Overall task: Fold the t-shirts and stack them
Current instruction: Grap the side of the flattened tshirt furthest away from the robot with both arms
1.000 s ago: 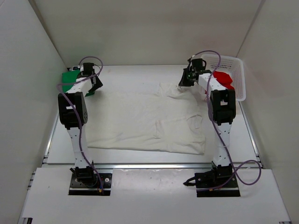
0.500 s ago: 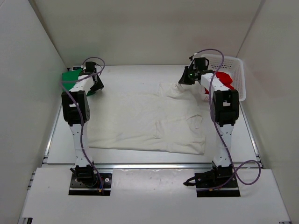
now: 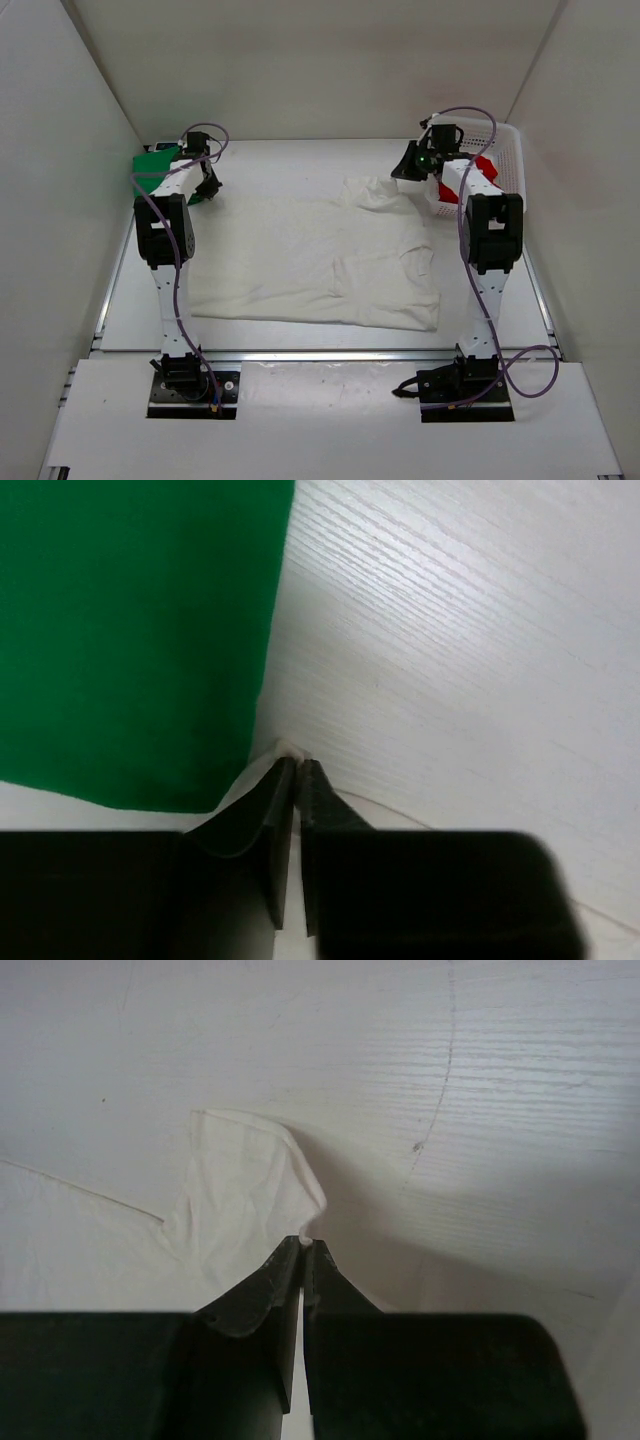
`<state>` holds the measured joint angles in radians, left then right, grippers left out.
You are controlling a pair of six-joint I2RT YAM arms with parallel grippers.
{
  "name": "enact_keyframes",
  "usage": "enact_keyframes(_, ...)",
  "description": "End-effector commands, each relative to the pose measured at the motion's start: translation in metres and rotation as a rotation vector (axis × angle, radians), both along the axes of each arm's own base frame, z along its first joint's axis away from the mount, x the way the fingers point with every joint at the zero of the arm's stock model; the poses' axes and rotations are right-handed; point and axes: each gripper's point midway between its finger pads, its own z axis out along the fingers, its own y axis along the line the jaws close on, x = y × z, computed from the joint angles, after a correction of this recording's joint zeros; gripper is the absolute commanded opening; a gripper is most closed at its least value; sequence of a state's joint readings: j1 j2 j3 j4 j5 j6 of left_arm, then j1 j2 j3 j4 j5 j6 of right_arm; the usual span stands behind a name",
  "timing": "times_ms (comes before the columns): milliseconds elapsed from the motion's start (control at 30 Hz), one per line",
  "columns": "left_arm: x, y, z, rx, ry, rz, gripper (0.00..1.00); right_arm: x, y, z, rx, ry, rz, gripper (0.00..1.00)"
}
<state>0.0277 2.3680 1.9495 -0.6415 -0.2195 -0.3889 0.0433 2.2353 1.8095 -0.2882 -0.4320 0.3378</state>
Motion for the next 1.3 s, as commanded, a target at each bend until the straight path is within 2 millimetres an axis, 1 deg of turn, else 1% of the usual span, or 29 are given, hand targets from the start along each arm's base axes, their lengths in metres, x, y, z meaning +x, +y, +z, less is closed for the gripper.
enact_keyframes(0, -0.002, 0.003, 0.020, 0.044, -0.029, 0.009, 0.10, 0.005, -0.009, 0.066, 0.022, -0.149, -0.003, 0.00)
enact_keyframes(100, -0.003, 0.004, 0.031, 0.042, -0.050, 0.026, 0.01, 0.005, -0.009, 0.077, 0.014, -0.172, 0.007, 0.00)
enact_keyframes(133, -0.003, 0.002, 0.038, 0.033, -0.065, 0.021, 0.00, 0.001, -0.005, 0.077, 0.014, -0.149, 0.011, 0.00)
enact_keyframes(167, -0.006, 0.002, 0.041, 0.022, -0.075, 0.033, 0.00, 0.002, -0.008, 0.078, 0.010, -0.147, 0.007, 0.00)
enact_keyframes(200, -0.008, 0.001, 0.048, 0.016, -0.100, 0.035, 0.00, -0.001, -0.005, 0.073, -0.006, -0.136, 0.018, 0.00)
enact_keyframes(233, -0.006, -0.005, 0.053, 0.004, -0.127, 0.021, 0.00, -0.006, 0.000, 0.072, -0.009, -0.124, 0.027, 0.00)
enact_keyframes(267, -0.011, -0.003, 0.063, 0.003, -0.144, 0.023, 0.00, -0.010, 0.001, 0.075, -0.020, -0.127, 0.029, 0.00)
enact_keyframes(300, -0.013, -0.007, 0.073, 0.002, -0.172, 0.020, 0.00, -0.012, -0.005, 0.075, -0.030, -0.119, 0.009, 0.00)
enact_keyframes(333, -0.014, -0.022, 0.075, -0.002, -0.187, -0.004, 0.00, -0.017, -0.003, 0.077, -0.030, -0.110, 0.009, 0.00)
enact_keyframes(367, -0.015, -0.028, 0.089, -0.006, -0.226, -0.021, 0.00, -0.025, -0.004, 0.084, -0.020, -0.109, 0.006, 0.01)
enact_keyframes(400, -0.020, -0.031, 0.096, -0.013, -0.238, -0.023, 0.00, -0.030, -0.009, 0.079, -0.007, -0.093, -0.005, 0.01)
enact_keyframes(433, -0.020, -0.036, 0.105, -0.022, -0.260, -0.031, 0.00, -0.037, -0.008, 0.096, 0.009, -0.122, -0.009, 0.00)
enact_keyframes(500, -0.028, -0.042, 0.121, -0.049, -0.292, -0.042, 0.00, -0.065, -0.006, 0.096, 0.025, -0.115, -0.015, 0.00)
enact_keyframes(533, -0.032, -0.044, 0.128, -0.062, -0.307, -0.052, 0.00, -0.078, -0.004, 0.083, 0.018, -0.092, -0.018, 0.00)
enact_keyframes(567, -0.035, -0.039, 0.130, -0.072, -0.311, -0.043, 0.00, -0.086, -0.003, 0.097, 0.018, -0.120, -0.027, 0.00)
enact_keyframes(633, -0.042, -0.037, 0.139, -0.079, -0.331, -0.043, 0.00, -0.116, -0.003, 0.094, 0.020, -0.116, -0.030, 0.00)
enact_keyframes(667, -0.046, -0.033, 0.143, -0.078, -0.339, -0.036, 0.00, -0.122, -0.002, 0.093, 0.034, -0.110, -0.039, 0.00)
enact_keyframes(733, -0.057, -0.036, 0.136, -0.115, -0.331, -0.037, 0.00, -0.149, -0.004, 0.089, 0.031, -0.119, -0.051, 0.00)
enact_keyframes(767, -0.061, -0.019, 0.141, -0.116, -0.350, 0.000, 0.00, -0.161, -0.001, 0.077, 0.023, -0.092, -0.047, 0.00)
enact_keyframes(800, -0.067, -0.018, 0.133, -0.131, -0.336, 0.004, 0.00, -0.167, -0.001, 0.084, 0.015, -0.117, -0.053, 0.00)
enact_keyframes(933, -0.094, -0.008, 0.122, -0.134, -0.322, 0.037, 0.00, -0.205, -0.002, 0.073, -0.001, -0.107, -0.048, 0.00)
enact_keyframes(967, -0.102, -0.010, 0.120, -0.150, -0.325, 0.043, 0.00, -0.213, -0.003, 0.076, -0.005, -0.122, -0.050, 0.00)
enact_keyframes(1000, -0.109, -0.008, 0.118, -0.165, -0.329, 0.046, 0.00, -0.221, -0.005, 0.066, -0.013, -0.103, -0.055, 0.00)
enact_keyframes(1033, -0.113, -0.004, 0.119, -0.172, -0.334, 0.059, 0.00, -0.227, -0.009, 0.071, -0.013, -0.114, -0.066, 0.00)
enact_keyframes(1067, -0.121, -0.005, 0.114, -0.178, -0.323, 0.063, 0.00, -0.235, -0.011, 0.071, -0.012, -0.117, -0.072, 0.00)
enact_keyframes(1100, -0.125, -0.002, 0.116, -0.173, -0.334, 0.067, 0.00, -0.241, -0.014, 0.070, -0.020, -0.124, -0.076, 0.00)
enact_keyframes(1200, -0.136, -0.003, 0.117, -0.171, -0.345, 0.068, 0.00, -0.262, -0.024, 0.060, -0.030, -0.112, -0.095, 0.00)
enact_keyframes(1233, -0.138, 0.001, 0.124, -0.174, -0.364, 0.076, 0.00, -0.267, -0.025, 0.057, -0.027, -0.105, -0.094, 0.00)
enact_keyframes(1267, -0.141, 0.001, 0.121, -0.186, -0.361, 0.079, 0.00, -0.276, -0.027, 0.049, -0.024, -0.087, -0.104, 0.00)
